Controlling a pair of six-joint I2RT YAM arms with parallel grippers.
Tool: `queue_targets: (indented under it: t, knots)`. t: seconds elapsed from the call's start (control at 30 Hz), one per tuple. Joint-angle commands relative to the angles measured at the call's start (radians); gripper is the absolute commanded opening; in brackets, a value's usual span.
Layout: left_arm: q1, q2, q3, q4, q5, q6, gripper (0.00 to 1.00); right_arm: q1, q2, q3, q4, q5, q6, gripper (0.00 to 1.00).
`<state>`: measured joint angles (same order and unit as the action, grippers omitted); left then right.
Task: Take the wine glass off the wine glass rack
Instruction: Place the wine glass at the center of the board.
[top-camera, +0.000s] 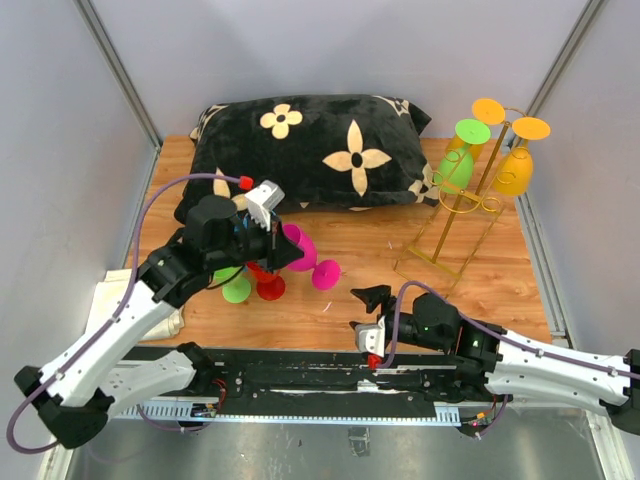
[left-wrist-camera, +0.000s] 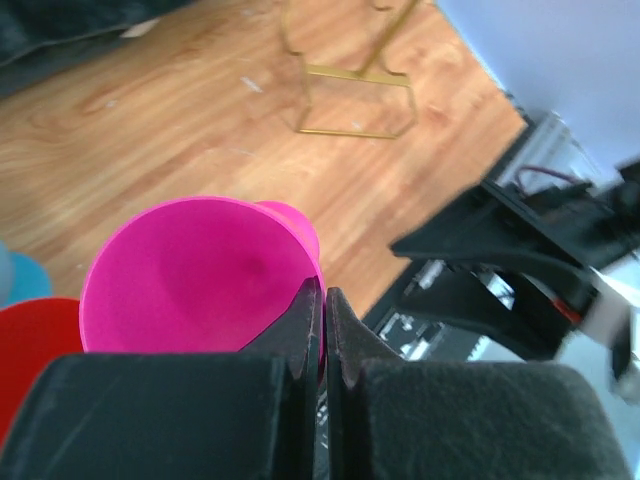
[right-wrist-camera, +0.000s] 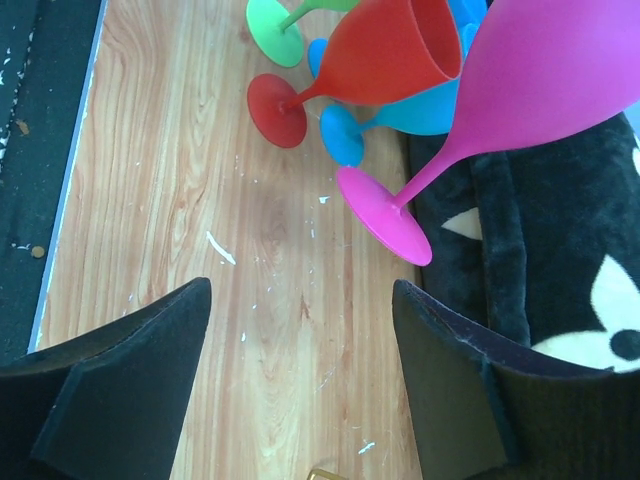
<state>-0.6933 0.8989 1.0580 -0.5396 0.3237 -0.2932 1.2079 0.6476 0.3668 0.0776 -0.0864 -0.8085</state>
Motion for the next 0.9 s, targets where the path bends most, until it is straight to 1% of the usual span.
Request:
queue_targets:
  t: [0.0,0.03,0.1,0.23,0.33,0.47,0.67,0.77,0.87]
  knots:
    - [-0.012,0.138,0.089,-0.024,-0.245,-0.035,0.01,-0.007,-0.049,-0.011,-0.006,0.008,0.017,0.77]
    - [-0.021,0.16,0.112,-0.025,-0.308,-0.05,0.0,-0.007,-0.055,-0.011,-0.011,0.005,0.018,0.79]
    - [-0.05,0.243,0.155,-0.027,-0.428,-0.062,0.0,-0.007,-0.076,-0.012,-0.008,0.002,0.023,0.81]
    - [-0.115,0.401,0.247,-0.072,-0.587,-0.04,0.01,-0.007,-0.133,-0.018,0.016,-0.034,0.045,0.84]
    - [-0.133,0.485,0.273,-0.076,-0.671,-0.025,0.0,-0.007,-0.182,-0.044,0.085,-0.079,0.069,0.87]
    - [-0.133,0.523,0.258,-0.005,-0.7,-0.021,0.01,-0.007,-0.209,-0.057,0.127,-0.125,0.079,0.88]
    - [-0.132,0.565,0.253,0.041,-0.755,0.008,0.0,-0.007,-0.186,-0.046,0.104,-0.108,0.079,0.89]
    - [-0.119,0.601,0.256,0.043,-0.723,0.004,0.01,-0.007,-0.17,-0.039,0.097,-0.101,0.078,0.89]
    - [-0.091,0.613,0.224,0.088,-0.665,-0.015,0.0,-0.007,-0.162,-0.029,0.078,-0.105,0.079,0.9]
